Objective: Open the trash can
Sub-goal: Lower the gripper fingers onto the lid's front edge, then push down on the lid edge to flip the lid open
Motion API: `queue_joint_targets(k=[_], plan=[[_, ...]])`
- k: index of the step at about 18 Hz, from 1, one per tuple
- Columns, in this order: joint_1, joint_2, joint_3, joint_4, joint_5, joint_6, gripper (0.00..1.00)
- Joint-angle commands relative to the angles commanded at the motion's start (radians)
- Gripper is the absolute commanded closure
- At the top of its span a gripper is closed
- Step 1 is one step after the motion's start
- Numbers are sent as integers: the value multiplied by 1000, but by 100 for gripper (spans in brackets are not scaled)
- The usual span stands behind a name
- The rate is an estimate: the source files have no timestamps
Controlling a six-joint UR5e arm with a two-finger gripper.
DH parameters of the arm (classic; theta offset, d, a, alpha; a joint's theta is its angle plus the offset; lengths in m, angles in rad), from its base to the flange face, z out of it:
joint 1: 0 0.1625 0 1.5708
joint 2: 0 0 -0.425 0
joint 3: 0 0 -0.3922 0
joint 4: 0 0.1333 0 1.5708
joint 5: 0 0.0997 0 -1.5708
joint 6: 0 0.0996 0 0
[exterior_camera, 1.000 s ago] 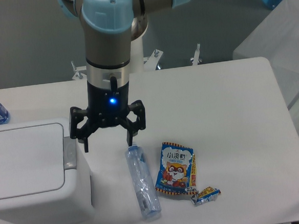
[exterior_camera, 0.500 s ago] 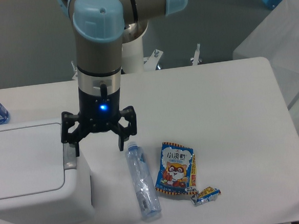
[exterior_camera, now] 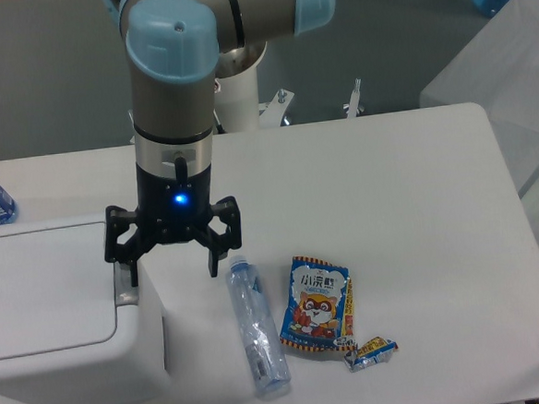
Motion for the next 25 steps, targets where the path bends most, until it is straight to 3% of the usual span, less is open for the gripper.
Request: queue_joint_targets(k=[19, 21, 25], plan=[[-8, -8, 11, 5, 2, 15, 0], [3, -6, 52, 52, 2, 17, 0], [75, 11, 75, 144, 2, 17, 0]])
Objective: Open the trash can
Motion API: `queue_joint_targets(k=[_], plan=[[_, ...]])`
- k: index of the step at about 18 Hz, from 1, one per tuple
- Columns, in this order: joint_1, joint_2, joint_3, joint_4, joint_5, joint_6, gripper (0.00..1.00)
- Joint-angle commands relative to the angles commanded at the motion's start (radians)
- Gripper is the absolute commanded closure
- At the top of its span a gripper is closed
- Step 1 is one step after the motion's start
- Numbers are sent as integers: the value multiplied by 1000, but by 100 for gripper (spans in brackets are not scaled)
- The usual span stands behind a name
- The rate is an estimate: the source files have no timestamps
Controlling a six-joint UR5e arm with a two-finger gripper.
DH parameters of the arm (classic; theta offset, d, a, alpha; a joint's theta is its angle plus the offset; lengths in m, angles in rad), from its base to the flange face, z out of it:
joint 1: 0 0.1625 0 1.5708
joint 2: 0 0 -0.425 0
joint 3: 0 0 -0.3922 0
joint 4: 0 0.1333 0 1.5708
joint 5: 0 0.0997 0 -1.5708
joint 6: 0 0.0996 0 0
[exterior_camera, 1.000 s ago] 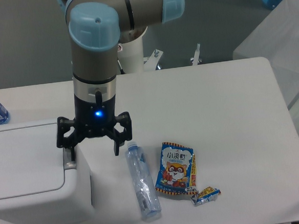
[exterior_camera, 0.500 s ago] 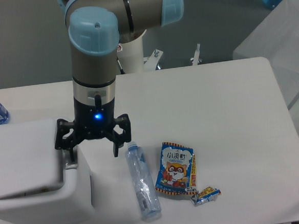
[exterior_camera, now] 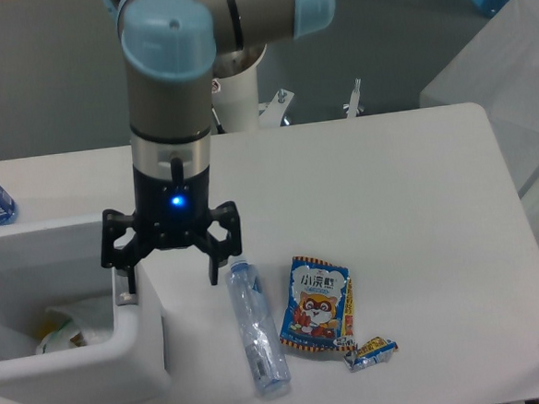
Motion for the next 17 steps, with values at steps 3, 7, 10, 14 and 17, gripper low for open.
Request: queue_joint_targets(k=[3, 7, 10, 14, 17], plan=[[77, 20, 32, 12, 2, 2, 0], [117, 18, 60, -6, 67, 138, 0], [143, 20, 58, -32, 194, 296, 0], [201, 20, 49, -81, 212, 486, 0], [229, 20, 42, -106, 232, 575, 0]])
